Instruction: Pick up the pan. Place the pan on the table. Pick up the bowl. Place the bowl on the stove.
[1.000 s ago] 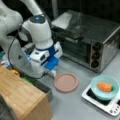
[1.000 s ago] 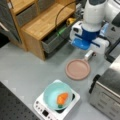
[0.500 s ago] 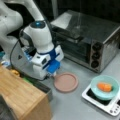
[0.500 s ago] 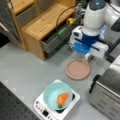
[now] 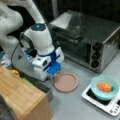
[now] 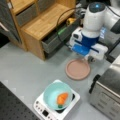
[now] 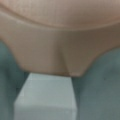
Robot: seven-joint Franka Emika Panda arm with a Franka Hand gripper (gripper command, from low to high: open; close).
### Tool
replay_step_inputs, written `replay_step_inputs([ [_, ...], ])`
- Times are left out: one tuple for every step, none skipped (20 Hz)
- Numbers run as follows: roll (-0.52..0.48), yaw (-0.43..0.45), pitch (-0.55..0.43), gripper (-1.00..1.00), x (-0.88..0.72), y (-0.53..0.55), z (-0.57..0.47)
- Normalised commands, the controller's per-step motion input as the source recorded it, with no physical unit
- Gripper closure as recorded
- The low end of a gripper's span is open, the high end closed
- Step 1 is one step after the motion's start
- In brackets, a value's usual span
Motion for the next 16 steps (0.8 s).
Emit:
replay_step_inputs([
  [-0.122, 0.041, -0.064, -1.0, -0.22, 0.09, -0.04],
  [-0.126, 0.039, -0.059, -1.0, -0.24, 0.09, -0.04],
  [-0.126, 0.037, -0.058, -1.0, -0.26, 0.1, -0.04],
  [-0.124, 0.035, -0.056, -1.0, -0.26, 0.1, -0.04],
  [-0.121, 0.033, -0.054, -1.0, -0.25, 0.1, -0.05],
  [-0.125, 0.029, -0.052, -1.0, -0.24, 0.1, -0.06],
  [-0.124, 0.025, -0.052, -1.0, -0.22, 0.1, -0.06],
  [-0.12, 0.02, -0.051, -1.0, -0.19, 0.1, -0.07],
  [-0.123, 0.009, -0.054, -1.0, -0.18, 0.1, -0.09],
  [-0.123, 0.005, -0.054, -1.0, -0.18, 0.09, -0.1],
  [-0.121, 0.005, -0.059, -1.0, -0.17, 0.08, -0.13],
  [-0.119, 0.01, -0.069, -1.0, -0.16, 0.07, -0.15],
  [-0.126, 0.018, -0.079, -1.0, -0.16, 0.06, -0.17],
  [-0.128, 0.024, -0.081, -1.0, -0.16, 0.05, -0.18],
  [-0.136, 0.033, -0.086, -1.0, -0.15, 0.05, -0.2],
  [-0.14, 0.04, -0.091, -1.0, -0.15, 0.04, -0.2],
])
